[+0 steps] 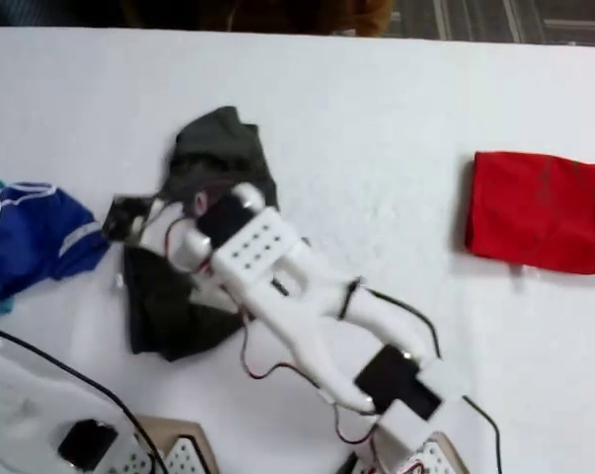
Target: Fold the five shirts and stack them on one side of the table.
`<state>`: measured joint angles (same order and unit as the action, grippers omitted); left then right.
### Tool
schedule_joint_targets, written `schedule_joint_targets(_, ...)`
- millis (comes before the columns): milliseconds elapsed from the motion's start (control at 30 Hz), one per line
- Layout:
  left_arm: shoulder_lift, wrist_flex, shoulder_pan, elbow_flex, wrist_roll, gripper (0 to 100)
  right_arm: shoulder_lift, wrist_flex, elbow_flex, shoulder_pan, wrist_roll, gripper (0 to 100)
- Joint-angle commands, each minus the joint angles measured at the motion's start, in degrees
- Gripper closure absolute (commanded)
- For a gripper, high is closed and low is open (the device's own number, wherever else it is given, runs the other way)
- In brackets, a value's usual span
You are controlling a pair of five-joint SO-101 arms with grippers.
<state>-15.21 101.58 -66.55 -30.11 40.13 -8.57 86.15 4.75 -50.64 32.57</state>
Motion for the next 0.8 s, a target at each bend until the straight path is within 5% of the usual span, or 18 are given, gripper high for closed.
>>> schedule_joint_targets(0, 9.23, 0.7, 2.02, 8.66, 0.62, 71, -2.51, -1.36, 0.53, -2.51, -0.18, 87.8)
schedule_joint_targets(433, 13.8, -5.36, -7.65, 23.78, 11.25, 71, -10.42, -3.3, 6.77, -14.73, -0.53, 87.8)
schedule_joint_targets(767, 13.8, -5.8, -14.42, 23.87, 13.89, 71, -29.93, 2.77, 25.76, -15.34, -0.53, 87.9)
